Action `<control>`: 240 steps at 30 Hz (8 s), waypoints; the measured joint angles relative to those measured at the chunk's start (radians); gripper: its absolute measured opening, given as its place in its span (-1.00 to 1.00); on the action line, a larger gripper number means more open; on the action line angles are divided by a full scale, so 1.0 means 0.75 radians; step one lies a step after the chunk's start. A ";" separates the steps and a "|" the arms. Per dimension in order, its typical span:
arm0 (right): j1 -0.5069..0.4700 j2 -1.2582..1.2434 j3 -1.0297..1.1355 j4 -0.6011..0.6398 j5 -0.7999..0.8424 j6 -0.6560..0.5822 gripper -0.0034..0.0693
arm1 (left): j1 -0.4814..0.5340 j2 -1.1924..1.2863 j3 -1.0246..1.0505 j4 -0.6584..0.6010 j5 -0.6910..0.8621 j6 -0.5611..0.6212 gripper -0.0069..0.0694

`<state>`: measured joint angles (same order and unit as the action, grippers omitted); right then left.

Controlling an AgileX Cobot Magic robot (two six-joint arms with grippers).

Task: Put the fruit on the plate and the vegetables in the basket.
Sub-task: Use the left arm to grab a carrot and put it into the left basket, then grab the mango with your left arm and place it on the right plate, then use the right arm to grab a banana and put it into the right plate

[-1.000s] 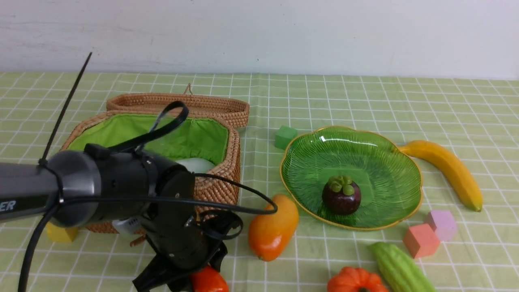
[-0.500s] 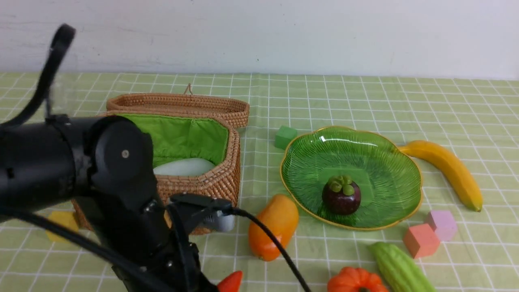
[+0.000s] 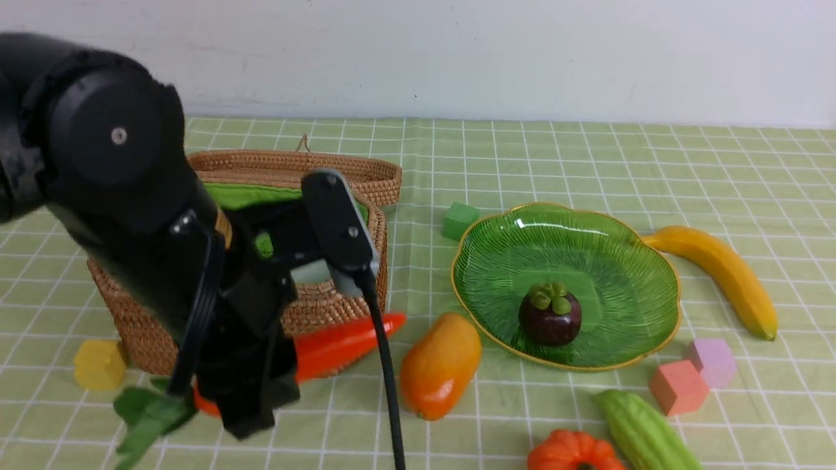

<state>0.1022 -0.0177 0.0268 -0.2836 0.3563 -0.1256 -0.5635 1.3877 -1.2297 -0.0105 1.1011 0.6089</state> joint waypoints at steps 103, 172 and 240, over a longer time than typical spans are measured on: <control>0.000 0.000 0.000 0.000 0.000 0.000 -0.25 | -0.214 0.853 -0.408 0.135 -0.454 -1.086 0.85; 0.000 0.000 0.000 0.000 0.000 0.000 -0.25 | -0.186 1.136 -0.964 0.182 -0.757 -0.981 0.70; 0.000 0.000 0.000 0.000 0.000 0.000 -0.25 | 0.227 -1.261 0.815 -0.472 -0.328 -1.161 -0.85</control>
<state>0.1022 -0.0177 0.0268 -0.2836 0.3563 -0.1256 -0.3930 0.4418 -0.6186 -0.3644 0.8554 -0.2615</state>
